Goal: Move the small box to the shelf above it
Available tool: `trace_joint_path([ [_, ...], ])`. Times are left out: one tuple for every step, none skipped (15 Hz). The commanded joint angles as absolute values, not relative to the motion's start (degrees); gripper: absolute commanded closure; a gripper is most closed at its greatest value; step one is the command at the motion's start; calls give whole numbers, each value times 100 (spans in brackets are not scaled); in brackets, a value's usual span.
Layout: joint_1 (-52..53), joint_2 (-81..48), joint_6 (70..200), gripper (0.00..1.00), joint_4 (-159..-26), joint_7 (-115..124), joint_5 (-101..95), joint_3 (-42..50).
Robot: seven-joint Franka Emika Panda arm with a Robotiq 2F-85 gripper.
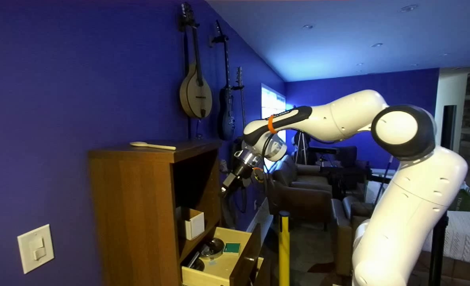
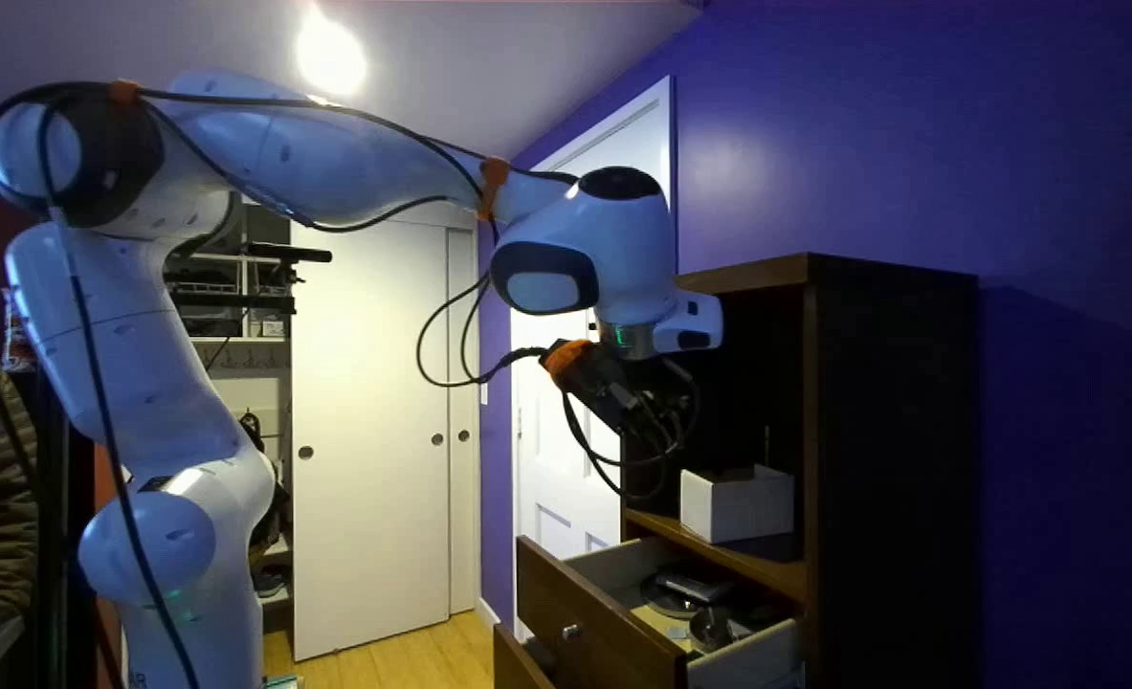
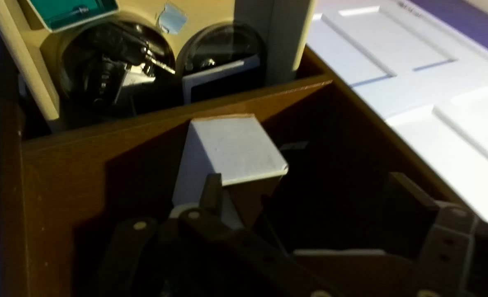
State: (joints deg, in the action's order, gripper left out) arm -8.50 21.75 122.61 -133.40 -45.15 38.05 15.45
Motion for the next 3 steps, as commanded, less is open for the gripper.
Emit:
trace_joint_path([
  [-942,3523,11472,0,-14169,-5425,3279,1910],
  [-914,3681,11256,0,-14199,-5696,3238,2028],
  [-850,3083,11539,0,-13843,-5271,3410,1925],
])
